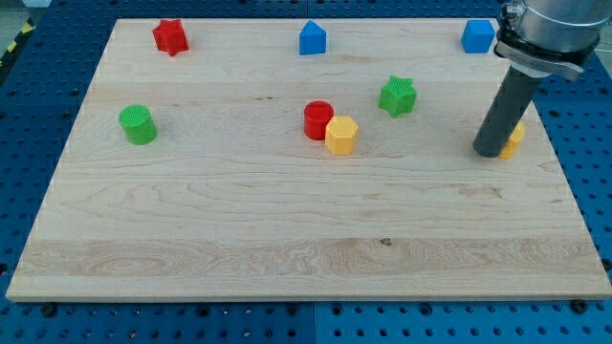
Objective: Separate yellow hexagon from the red circle
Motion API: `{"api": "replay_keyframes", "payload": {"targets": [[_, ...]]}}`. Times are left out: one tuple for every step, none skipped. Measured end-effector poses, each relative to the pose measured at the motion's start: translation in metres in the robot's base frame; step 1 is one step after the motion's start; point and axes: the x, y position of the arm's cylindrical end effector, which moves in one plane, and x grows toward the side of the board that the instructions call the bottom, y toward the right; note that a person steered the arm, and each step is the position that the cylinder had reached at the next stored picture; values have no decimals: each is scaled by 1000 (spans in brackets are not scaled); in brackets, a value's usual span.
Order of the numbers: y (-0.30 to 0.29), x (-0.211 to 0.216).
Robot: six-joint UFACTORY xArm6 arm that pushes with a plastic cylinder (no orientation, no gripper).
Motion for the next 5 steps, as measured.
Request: {"api": "replay_keyframes", "payload": {"targets": [[11, 0], [10, -1], [-16, -8], [-48, -28], [-73, -43]]}}
